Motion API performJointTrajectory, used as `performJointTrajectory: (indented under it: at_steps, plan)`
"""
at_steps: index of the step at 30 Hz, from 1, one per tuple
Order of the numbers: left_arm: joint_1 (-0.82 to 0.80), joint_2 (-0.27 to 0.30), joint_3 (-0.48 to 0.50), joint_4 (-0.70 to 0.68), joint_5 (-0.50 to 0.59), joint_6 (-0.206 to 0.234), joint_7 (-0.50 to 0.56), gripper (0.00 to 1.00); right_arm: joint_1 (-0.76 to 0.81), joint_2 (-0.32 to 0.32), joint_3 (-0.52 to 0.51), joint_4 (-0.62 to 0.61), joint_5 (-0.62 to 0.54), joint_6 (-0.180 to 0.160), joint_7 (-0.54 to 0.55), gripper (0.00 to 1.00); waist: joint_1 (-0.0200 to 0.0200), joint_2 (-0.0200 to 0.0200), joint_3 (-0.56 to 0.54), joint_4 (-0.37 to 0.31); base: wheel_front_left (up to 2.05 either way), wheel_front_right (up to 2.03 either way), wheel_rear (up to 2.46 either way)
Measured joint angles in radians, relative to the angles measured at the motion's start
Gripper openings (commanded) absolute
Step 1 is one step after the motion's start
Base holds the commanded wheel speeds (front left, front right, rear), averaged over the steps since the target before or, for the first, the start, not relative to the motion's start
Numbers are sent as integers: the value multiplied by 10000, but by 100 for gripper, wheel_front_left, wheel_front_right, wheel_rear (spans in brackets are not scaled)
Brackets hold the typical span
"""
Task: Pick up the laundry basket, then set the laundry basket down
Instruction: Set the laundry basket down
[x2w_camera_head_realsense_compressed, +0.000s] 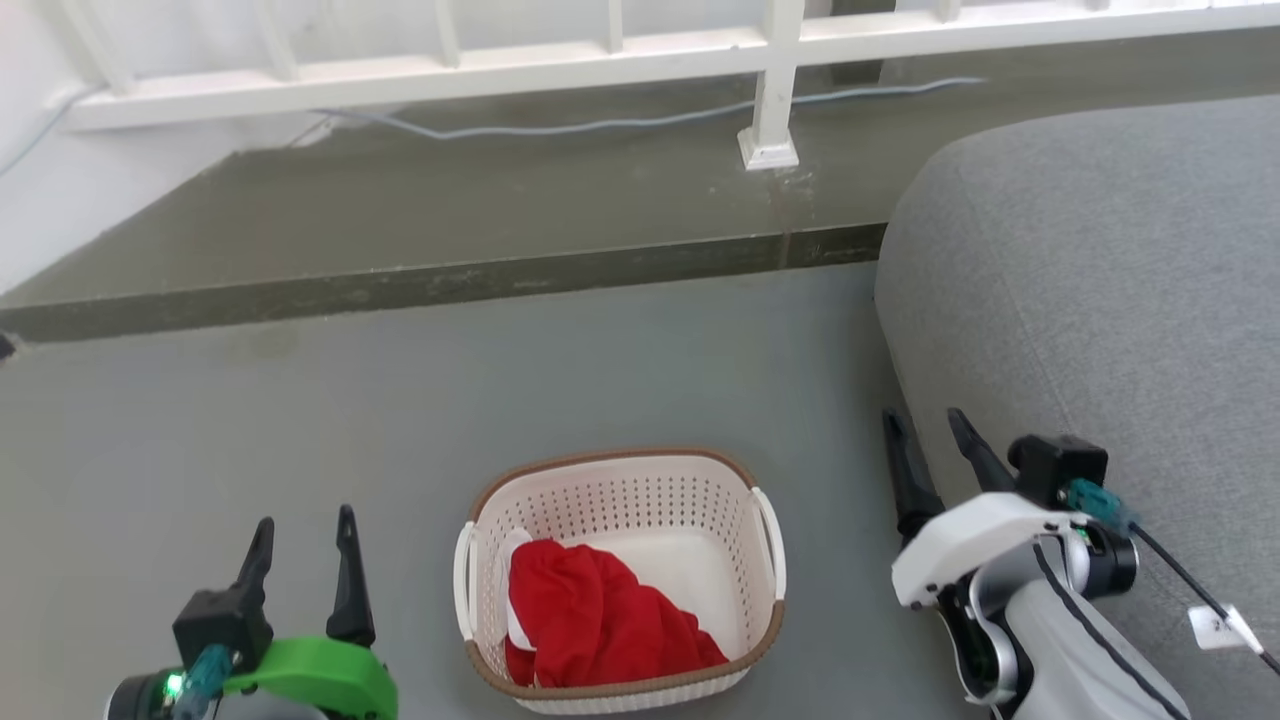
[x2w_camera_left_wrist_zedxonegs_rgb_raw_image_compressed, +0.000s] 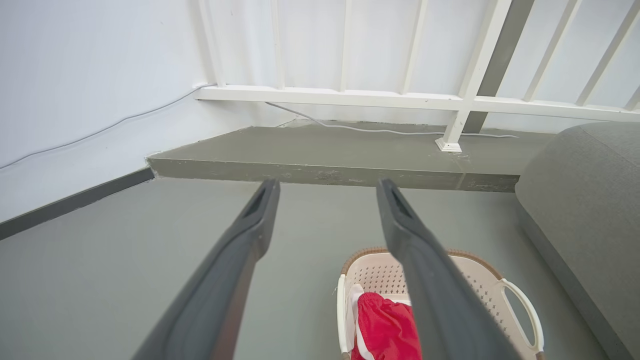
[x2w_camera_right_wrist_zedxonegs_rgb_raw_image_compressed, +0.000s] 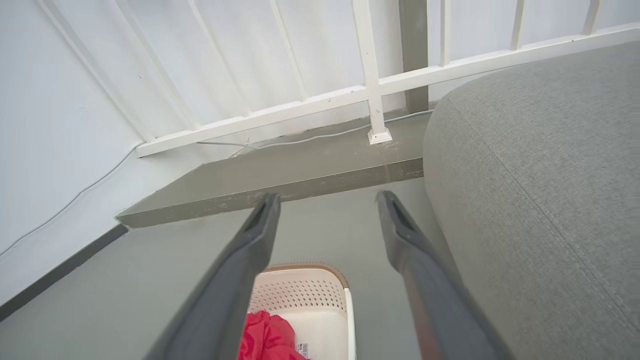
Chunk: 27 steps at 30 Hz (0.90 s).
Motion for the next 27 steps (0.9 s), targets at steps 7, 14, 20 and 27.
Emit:
performJointTrajectory:
  at_steps: [7,14,20,27]
  plan:
    - [813,-104,211,-627,29,0,0,100,678,88,-453,-727,-548,0,0,100,0,0,-185,-69,0,0,0]
    - [1227,-138,351,-1156,376,73,0,100,1162,253,-723,-1281,-953,0,0,100,0,0,-190,-94,0,0,0]
    - [1451,-155,479,-1522,474,73,0,100,1496,320,-957,-1662,-1175,0,0,100,0,0,-172,-109,0,0,0]
    - [1686,-188,552,-1779,545,73,0,100,1742,414,-1177,-1977,-1471,0,0,100,0,0,-117,-92,0,0,0]
